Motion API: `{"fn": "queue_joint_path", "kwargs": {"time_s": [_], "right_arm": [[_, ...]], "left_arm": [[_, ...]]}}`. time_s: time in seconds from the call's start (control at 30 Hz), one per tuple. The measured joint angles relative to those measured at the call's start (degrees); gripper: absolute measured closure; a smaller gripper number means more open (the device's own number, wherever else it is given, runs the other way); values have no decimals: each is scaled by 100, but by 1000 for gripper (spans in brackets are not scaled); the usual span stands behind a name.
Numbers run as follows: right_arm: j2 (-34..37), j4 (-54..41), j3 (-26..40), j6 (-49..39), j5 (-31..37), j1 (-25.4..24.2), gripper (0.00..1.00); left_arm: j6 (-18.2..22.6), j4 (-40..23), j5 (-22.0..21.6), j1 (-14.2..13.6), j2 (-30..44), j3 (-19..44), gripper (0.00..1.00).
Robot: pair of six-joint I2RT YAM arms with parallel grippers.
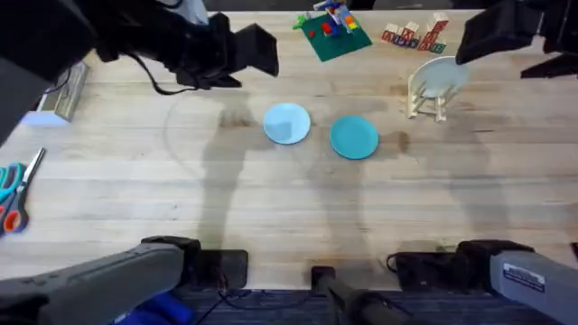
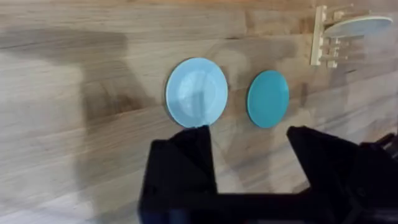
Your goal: Pick up the plates from the table one by one and place each into a slot on the dish rack.
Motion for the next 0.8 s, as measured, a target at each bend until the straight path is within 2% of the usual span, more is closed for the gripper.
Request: {"fn": "queue_joint_path", "kwargs": {"time_s": [0.1, 0.27, 0.3, 0.57, 0.63, 0.8], "right_arm": [[0, 28, 0, 5, 1, 0, 6], [0, 41, 0, 15, 1, 0, 6], [1, 41, 0, 15, -1, 0, 6], [0, 43, 0, 17, 1, 0, 5], [0, 43, 0, 17, -1, 0, 5], [0, 47, 0, 17, 1, 0, 6]], "left_arm": [[22, 8, 24, -61, 159, 0, 537], [43, 42, 23, -52, 477, 0, 914], [55, 44, 23, -52, 546, 0, 948], [268, 337, 106, -52, 847, 0, 959], [527, 705, 369, -52, 861, 0, 959], [768, 868, 861, 61, 869, 0, 959]]}}
